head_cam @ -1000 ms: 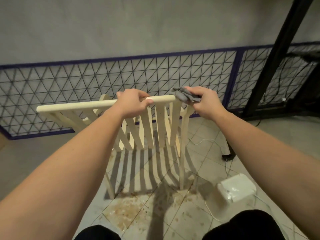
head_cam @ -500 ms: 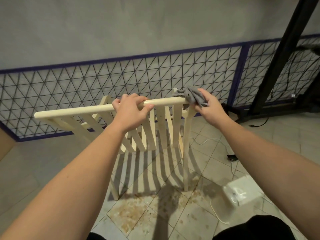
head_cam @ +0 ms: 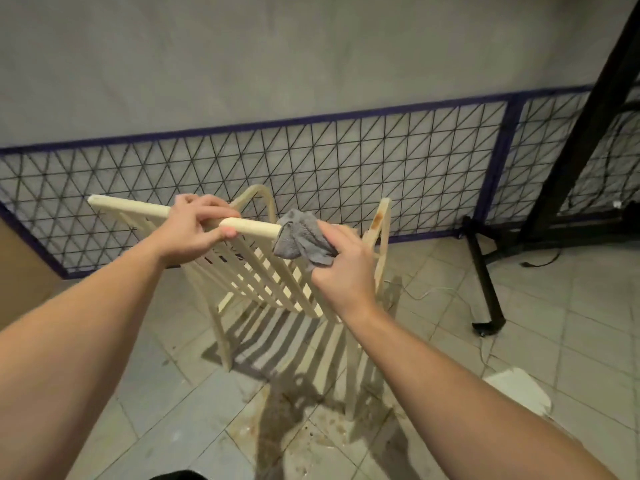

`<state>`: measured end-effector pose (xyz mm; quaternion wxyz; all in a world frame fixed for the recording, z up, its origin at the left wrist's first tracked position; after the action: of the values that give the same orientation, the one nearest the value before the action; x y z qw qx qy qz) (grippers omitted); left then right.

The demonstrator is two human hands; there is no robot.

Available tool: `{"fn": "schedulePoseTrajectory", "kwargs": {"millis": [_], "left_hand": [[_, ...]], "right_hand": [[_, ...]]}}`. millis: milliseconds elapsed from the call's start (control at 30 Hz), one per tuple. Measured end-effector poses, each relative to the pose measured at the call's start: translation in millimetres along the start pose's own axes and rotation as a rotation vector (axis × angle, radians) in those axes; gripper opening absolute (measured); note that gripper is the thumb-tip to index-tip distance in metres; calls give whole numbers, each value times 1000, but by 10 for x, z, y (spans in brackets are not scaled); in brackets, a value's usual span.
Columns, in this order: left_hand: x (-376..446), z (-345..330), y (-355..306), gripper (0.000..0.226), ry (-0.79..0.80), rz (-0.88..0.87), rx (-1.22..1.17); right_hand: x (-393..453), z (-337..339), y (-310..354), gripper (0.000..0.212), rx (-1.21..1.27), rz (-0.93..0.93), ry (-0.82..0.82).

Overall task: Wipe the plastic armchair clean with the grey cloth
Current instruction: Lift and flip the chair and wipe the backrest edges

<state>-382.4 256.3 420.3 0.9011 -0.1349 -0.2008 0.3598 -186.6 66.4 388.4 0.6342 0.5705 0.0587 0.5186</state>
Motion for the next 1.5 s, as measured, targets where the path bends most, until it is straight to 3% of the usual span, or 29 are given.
{"fn": "schedulePoseTrajectory", "kwargs": {"millis": [167,267,300,367,433,500,533,600,700,833,933,1000,1067,1267,1367,1433,1500], "left_hand": [[-176,124,167,28,-83,22,37],[-301,56,184,49,-156,165,-160],[-352,29,143,62,-223,241,-356],[-433,-69,50,84,-416,417,-727],[-465,-216,-117,101,-539,586,-834],[-414,-387,-411,115,-548,688,-884],[-365,-456,-548,118,-543,712,-890],[-293,-559,-771,115,-522,750,-850],[-266,-605,-799,109,-572,765,-750],[-358,-591,-734,110,-627,767,-638],[-366,-598,-700,106,-635,783,-610],[-344,-607,-667,105,-634,774,-607],[-334,-633,-600,105,-629,754,-611],[-380,-386,-111,119,-635,738,-796],[-451,-224,82,96,-566,687,-877],[-468,-94,163,75,-509,657,-881],[-461,-11,239,68,-431,627,-867]], "right_hand": [[-53,-237,172,56,-47,92,108],[36,-157,78,31,118,40,294],[74,-73,-5,22,213,-26,284],[138,172,-339,13,303,-189,100],[102,324,-799,25,399,-429,-84],[-47,308,-1292,43,583,-720,-173],[-142,264,-1483,41,649,-849,-186],[-305,144,-1772,40,733,-1051,-198],[-411,-82,-1967,56,830,-1212,-219],[-252,-398,-1948,48,1105,-1229,-175],[-204,-547,-2060,19,1078,-1261,-168],[-197,-658,-2170,20,1052,-1291,-137],[-200,-732,-2152,11,1176,-1326,-150],[-252,-1019,-1983,33,1214,-1366,-67],[-394,-1219,-1834,22,1257,-1373,-62],[-493,-1335,-1721,29,1272,-1383,-44],[-607,-1404,-1653,27,1193,-1385,-28]]}}
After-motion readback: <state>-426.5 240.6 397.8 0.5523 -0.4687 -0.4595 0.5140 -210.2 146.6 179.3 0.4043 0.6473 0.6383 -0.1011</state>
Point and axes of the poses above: each hand's wrist, its own x-axis towards the middle knuckle, its own z-axis out of the back of the hand, y = z × x, the point moved 7 cm from there along x, towards the middle knuckle, and after that the axes turned 2 degrees about -z, right-handed, at the moved point
